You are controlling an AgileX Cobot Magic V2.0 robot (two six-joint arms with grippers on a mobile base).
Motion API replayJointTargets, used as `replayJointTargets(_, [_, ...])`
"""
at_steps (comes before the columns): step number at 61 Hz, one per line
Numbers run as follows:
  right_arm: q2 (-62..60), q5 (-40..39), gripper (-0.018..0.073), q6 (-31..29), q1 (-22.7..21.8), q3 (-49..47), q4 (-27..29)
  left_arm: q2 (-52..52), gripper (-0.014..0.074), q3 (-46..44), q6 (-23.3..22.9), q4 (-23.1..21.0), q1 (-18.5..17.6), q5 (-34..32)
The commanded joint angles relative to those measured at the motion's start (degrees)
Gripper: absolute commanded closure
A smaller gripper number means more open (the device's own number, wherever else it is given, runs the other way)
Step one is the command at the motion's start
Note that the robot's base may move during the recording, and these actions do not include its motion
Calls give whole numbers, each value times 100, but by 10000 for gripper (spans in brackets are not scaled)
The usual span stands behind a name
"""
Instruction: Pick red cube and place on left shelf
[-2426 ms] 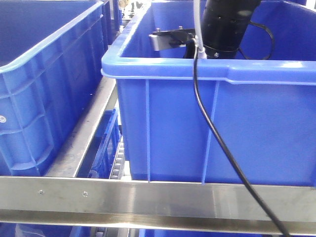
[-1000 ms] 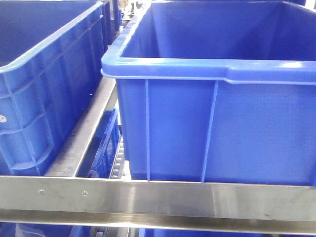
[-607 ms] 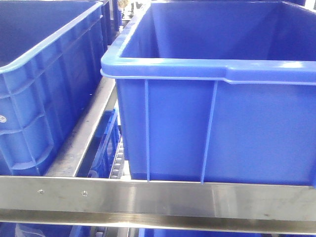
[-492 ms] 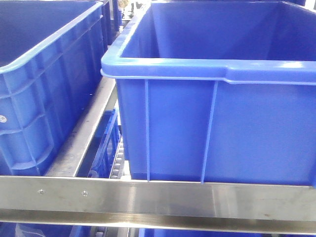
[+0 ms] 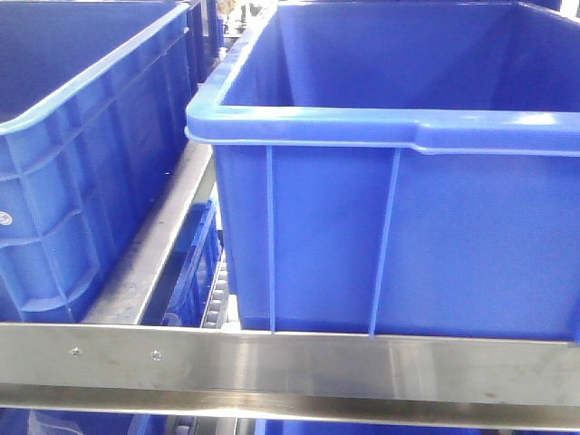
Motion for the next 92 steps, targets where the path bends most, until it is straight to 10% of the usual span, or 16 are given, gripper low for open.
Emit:
replayJointTargets(1, [80, -502, 517, -47, -24, -136, 6, -85, 495, 132, -5, -38, -41, -503])
replayJointTargets(13, [74, -852, 517, -47, -223, 216, -65, -85, 495, 132, -5, -38, -41, -503])
replayJointTargets(42, [-1068, -3094, 517, -47, -3002, 2625, -65, -85, 495, 132, -5, -38, -41, -503])
replayJointTargets(58, [-1423, -4592, 517, -47, -3062, 3862, 540, -85, 495, 132, -5, -38, -41, -503])
replayJointTargets(92, [-1423, -4162, 517, 315, -3062, 3831, 49, -85, 495, 132, -5, -38, -41, -503])
